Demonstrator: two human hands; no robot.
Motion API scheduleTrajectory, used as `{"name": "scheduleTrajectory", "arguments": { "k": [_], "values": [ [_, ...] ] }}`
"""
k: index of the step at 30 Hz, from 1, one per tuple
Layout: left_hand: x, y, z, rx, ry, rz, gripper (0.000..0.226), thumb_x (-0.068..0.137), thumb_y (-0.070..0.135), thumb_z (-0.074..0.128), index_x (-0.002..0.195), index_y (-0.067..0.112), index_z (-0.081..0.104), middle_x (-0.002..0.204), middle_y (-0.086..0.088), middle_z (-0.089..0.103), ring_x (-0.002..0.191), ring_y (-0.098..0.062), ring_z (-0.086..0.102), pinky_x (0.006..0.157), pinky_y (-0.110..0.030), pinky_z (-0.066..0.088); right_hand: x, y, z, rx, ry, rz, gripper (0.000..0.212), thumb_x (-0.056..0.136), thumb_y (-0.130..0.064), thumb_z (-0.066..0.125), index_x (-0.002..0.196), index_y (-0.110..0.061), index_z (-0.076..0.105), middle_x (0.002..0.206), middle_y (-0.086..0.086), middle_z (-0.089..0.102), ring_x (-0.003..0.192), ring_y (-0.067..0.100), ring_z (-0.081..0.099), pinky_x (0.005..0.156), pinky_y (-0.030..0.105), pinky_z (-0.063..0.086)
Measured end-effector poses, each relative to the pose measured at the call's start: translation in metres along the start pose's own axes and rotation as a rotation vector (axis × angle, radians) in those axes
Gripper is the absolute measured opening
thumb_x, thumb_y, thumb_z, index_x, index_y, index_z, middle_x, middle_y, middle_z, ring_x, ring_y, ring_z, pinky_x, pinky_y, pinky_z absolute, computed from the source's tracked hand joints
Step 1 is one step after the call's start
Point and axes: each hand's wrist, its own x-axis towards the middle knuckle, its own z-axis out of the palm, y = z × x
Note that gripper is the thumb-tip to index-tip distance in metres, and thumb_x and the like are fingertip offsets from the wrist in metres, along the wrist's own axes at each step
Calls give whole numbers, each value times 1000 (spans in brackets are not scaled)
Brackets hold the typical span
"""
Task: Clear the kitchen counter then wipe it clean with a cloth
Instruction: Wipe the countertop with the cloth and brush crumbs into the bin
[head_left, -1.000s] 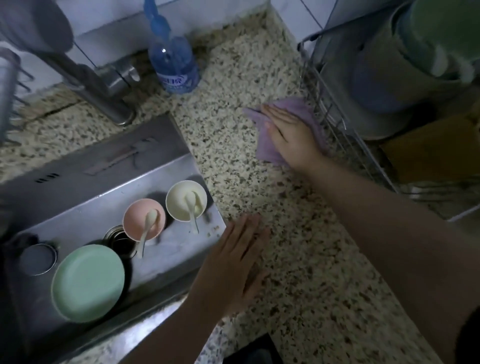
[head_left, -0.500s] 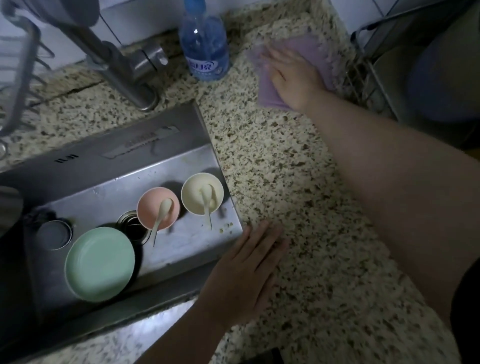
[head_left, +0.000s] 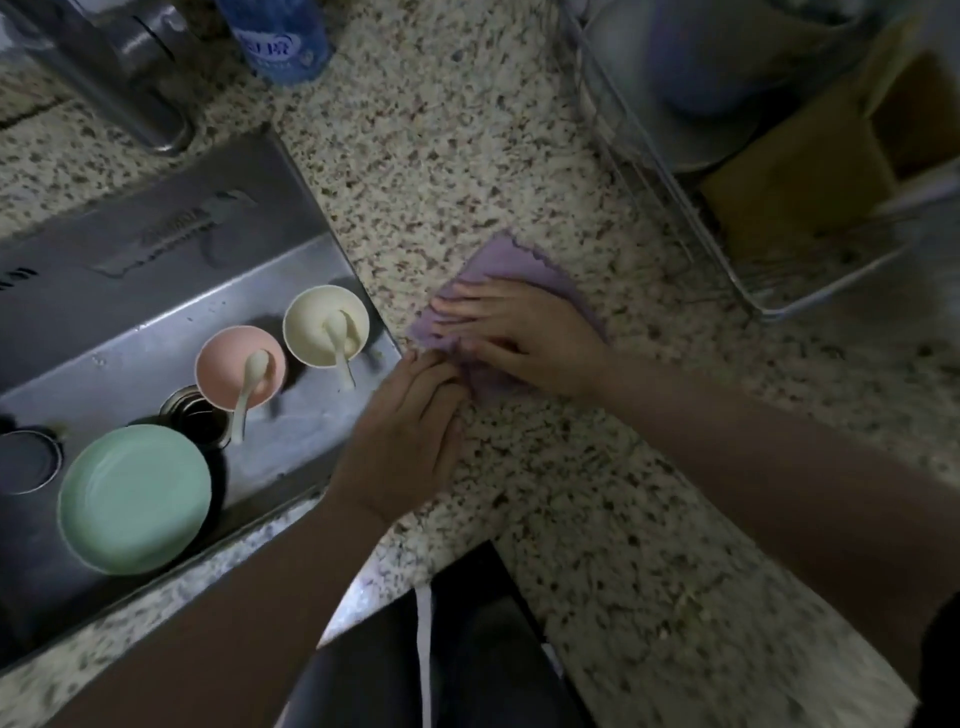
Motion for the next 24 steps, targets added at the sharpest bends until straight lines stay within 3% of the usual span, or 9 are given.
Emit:
{"name": "scheduleTrajectory", "arguments": {
  "k": [4,10,18,24],
  "values": [
    [2,-3,-1,-1,37,14,26,96,17,45,106,2,63,120,-17,60,119,-38,54,115,-48,33,-62,-16,12,-13,4,-24,32,103,-25,53,132,-16,64,146,0,52,144,13,36,122,29,21],
    [0,2,1,1,82,53,20,95,12,49,103,-1,62,115,-19,61,119,-40,54,110,-52,37,-117,-20,10,-168,-110,-16,41,104,-25,50,143,-17,50,156,3,38,149,20,26,123,41,19],
    [-3,4,4,48,142,92,23,98,15,47,109,1,62,118,-16,56,117,-36,52,104,-42,40,-180,-1,-4,-179,146,390,38,104,-21,48,140,-12,54,153,8,42,148,26,29,124,35,17],
    [-5,2,4,78,154,118,25,97,15,48,112,0,61,121,-20,56,112,-38,52,96,-45,43,-270,-27,4,58,360,807,38,106,-17,42,142,-12,52,155,7,38,149,22,24,124,33,14]
  ]
}}
